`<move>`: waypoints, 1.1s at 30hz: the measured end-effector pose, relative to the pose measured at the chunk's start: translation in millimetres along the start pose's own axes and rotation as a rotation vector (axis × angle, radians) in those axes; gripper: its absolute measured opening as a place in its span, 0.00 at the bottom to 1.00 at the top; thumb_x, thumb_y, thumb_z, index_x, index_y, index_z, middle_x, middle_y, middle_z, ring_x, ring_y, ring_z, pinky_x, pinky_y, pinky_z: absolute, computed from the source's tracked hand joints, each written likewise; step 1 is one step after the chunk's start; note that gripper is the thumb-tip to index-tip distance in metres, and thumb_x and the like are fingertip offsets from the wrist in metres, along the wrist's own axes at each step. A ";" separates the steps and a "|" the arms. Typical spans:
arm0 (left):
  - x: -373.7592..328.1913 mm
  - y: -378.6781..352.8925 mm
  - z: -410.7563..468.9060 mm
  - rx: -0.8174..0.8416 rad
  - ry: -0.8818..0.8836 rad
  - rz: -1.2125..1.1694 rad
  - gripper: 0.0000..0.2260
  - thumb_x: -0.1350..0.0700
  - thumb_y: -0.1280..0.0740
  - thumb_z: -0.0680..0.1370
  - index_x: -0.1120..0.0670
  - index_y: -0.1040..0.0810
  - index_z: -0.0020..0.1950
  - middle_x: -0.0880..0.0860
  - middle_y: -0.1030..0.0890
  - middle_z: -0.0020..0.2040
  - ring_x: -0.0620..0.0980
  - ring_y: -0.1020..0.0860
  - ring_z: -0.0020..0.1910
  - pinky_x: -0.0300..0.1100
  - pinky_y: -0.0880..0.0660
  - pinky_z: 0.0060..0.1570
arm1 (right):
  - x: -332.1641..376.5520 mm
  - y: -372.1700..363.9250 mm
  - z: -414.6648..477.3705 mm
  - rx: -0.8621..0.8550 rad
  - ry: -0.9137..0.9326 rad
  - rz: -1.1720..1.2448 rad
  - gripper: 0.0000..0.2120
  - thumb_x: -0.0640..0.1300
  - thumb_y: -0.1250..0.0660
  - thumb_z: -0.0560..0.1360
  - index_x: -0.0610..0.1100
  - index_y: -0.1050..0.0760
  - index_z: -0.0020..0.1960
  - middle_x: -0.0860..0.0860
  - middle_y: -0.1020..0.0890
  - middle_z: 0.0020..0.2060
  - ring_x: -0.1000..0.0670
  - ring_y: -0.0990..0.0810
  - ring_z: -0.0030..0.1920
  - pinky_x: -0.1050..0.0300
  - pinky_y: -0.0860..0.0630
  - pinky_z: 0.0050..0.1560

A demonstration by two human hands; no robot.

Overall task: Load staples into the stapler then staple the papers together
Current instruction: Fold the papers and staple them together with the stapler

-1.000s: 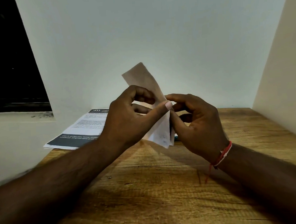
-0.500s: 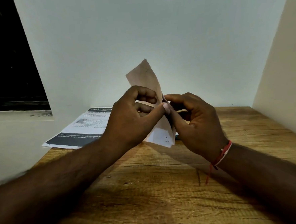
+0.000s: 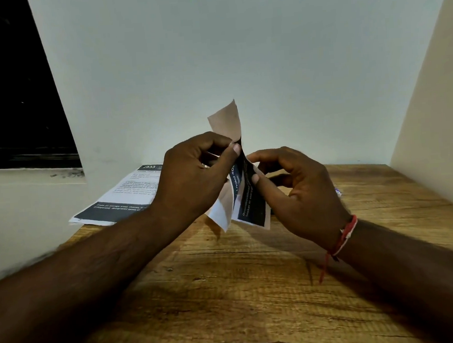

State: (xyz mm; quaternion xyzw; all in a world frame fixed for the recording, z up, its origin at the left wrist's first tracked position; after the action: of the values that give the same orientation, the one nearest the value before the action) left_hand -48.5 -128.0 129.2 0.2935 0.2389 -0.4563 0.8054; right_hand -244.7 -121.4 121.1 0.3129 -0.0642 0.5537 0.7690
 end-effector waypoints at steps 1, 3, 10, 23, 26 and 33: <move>-3.4 -0.6 -0.4 0.004 -0.031 0.030 0.03 0.52 0.24 0.84 0.47 0.09 0.53 0.42 0.10 0.47 0.45 0.12 0.47 0.45 0.14 0.47 | -0.8 0.7 -0.1 -0.008 -0.027 0.026 0.13 0.42 0.26 0.82 0.46 0.16 0.65 0.53 0.14 0.52 0.54 0.13 0.55 0.60 0.13 0.52; -12.9 -3.4 -2.3 0.022 -0.116 0.098 0.02 0.52 0.22 0.83 0.47 0.09 0.52 0.41 0.12 0.48 0.43 0.13 0.46 0.39 0.16 0.43 | -2.1 3.2 -0.8 -0.036 -0.089 0.077 0.12 0.47 0.24 0.80 0.47 0.15 0.63 0.53 0.13 0.48 0.53 0.11 0.52 0.58 0.13 0.50; -30.5 -12.8 -10.7 0.061 -0.257 0.113 0.02 0.52 0.21 0.81 0.49 0.08 0.49 0.46 0.14 0.43 0.47 0.15 0.43 0.37 0.20 0.39 | -19.4 7.8 -1.7 -0.092 -0.281 0.201 0.06 0.48 0.24 0.81 0.45 0.14 0.53 0.48 0.11 0.43 0.46 0.10 0.45 0.43 0.11 0.41; 12.0 -22.4 -9.6 0.097 0.039 0.034 0.04 0.52 0.21 0.82 0.48 0.08 0.48 0.43 0.11 0.44 0.42 0.14 0.43 0.30 0.21 0.41 | -49.0 -2.4 -6.3 -0.044 -0.538 0.310 0.05 0.37 0.27 0.82 0.39 0.14 0.48 0.41 0.11 0.41 0.47 0.09 0.40 0.36 0.11 0.44; 16.2 -22.8 -9.6 0.110 0.070 -0.003 0.04 0.53 0.22 0.82 0.49 0.08 0.48 0.44 0.10 0.44 0.43 0.13 0.42 0.34 0.19 0.42 | -47.8 -2.5 -6.2 -0.041 -0.506 0.267 0.07 0.37 0.27 0.82 0.42 0.15 0.46 0.44 0.11 0.39 0.48 0.10 0.40 0.40 0.10 0.42; 10.7 -26.8 -12.0 0.168 0.016 0.019 0.03 0.50 0.20 0.81 0.43 0.10 0.48 0.43 0.10 0.43 0.48 0.12 0.40 0.47 0.14 0.45 | -40.3 -1.5 -3.4 -0.024 -0.372 0.092 0.06 0.41 0.26 0.82 0.46 0.13 0.47 0.49 0.11 0.40 0.47 0.10 0.42 0.41 0.11 0.44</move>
State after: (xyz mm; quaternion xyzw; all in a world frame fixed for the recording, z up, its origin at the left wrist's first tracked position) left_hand -68.3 -137.1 106.8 0.3659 0.2036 -0.4645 0.7803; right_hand -259.4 -152.5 99.8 0.3975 -0.2263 0.5201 0.7213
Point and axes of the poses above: each hand's wrist, its own z-axis towards the middle knuckle, its own y-axis out of the back of the hand, x = y × z, the point moved 10 cm from there along z, towards the middle knuckle
